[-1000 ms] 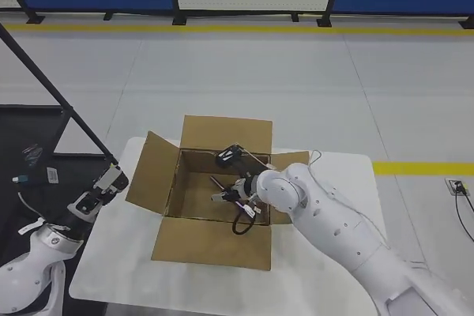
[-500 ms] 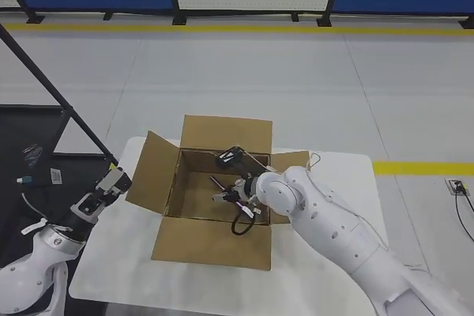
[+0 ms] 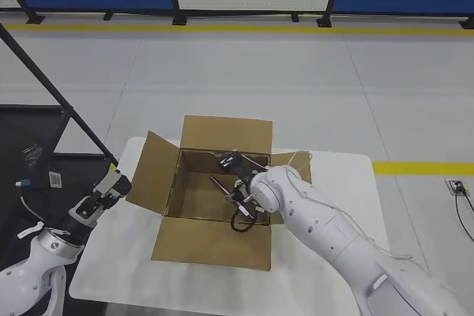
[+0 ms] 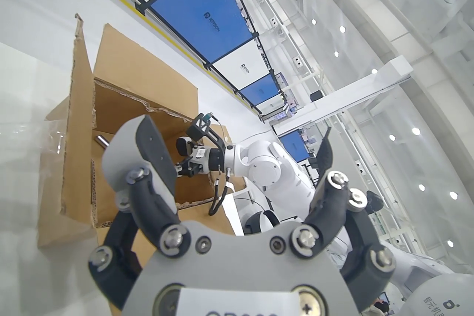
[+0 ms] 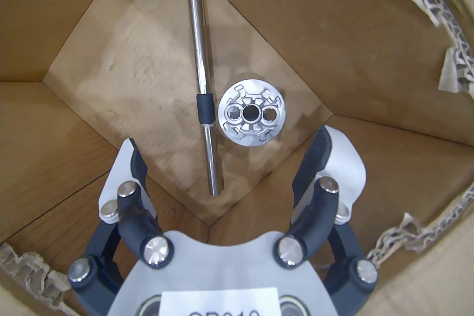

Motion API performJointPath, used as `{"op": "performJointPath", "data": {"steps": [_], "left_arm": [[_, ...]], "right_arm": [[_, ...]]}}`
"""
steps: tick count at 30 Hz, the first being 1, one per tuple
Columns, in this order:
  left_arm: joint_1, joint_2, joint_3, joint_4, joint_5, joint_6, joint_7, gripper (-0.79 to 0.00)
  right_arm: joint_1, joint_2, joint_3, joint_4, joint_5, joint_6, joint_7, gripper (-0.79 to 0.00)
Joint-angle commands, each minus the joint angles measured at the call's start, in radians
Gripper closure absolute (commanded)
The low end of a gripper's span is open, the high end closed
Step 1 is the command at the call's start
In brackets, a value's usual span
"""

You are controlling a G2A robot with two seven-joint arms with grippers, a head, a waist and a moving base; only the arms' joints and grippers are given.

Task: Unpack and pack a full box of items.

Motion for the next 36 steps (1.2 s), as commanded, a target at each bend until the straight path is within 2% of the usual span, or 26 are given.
{"op": "performJointPath", "data": {"steps": [1,5,7,9,12,13,15,17,20,22,25,30,36], "left_arm": [[0.000,0.000,0.000,0.000,0.000,0.000,0.000,-0.785],[0.000,0.000,0.000,0.000,0.000,0.000,0.000,-0.785],[0.000,0.000,0.000,0.000,0.000,0.000,0.000,-0.785],[0.000,0.000,0.000,0.000,0.000,0.000,0.000,-0.785],[0.000,0.000,0.000,0.000,0.000,0.000,0.000,-0.785],[0.000,0.000,0.000,0.000,0.000,0.000,0.000,-0.785],[0.000,0.000,0.000,0.000,0.000,0.000,0.000,-0.785],[0.000,0.000,0.000,0.000,0.000,0.000,0.000,-0.785],[0.000,0.000,0.000,0.000,0.000,0.000,0.000,-0.785],[0.000,0.000,0.000,0.000,0.000,0.000,0.000,-0.785],[0.000,0.000,0.000,0.000,0.000,0.000,0.000,-0.785],[0.000,0.000,0.000,0.000,0.000,0.000,0.000,-0.785],[0.000,0.000,0.000,0.000,0.000,0.000,0.000,-0.785]], "right_arm": [[0.008,-0.017,-0.006,0.046,-0.003,0.018,-0.011,-0.634],[0.021,-0.052,-0.023,0.107,-0.016,0.036,-0.031,-0.637],[0.025,-0.069,-0.030,0.136,-0.024,0.056,-0.034,-0.613],[0.030,-0.087,-0.035,0.159,-0.023,0.058,-0.034,-0.745],[0.037,-0.109,-0.039,0.198,-0.024,0.055,-0.049,-0.668],[0.039,-0.116,-0.040,0.209,-0.026,0.056,-0.054,-0.613],[0.043,-0.129,-0.040,0.231,-0.027,0.060,-0.063,-0.622],[0.047,-0.142,-0.039,0.253,-0.026,0.062,-0.077,-0.597],[0.050,-0.159,-0.037,0.283,-0.025,0.074,-0.093,-0.477],[0.052,-0.171,-0.036,0.301,-0.026,0.075,-0.096,-0.434],[0.056,-0.186,-0.035,0.330,-0.026,0.068,-0.097,-0.409],[0.063,-0.206,-0.026,0.380,-0.021,0.048,-0.111,-0.413],[0.069,-0.225,-0.016,0.420,-0.018,0.034,-0.126,-0.499]]}}
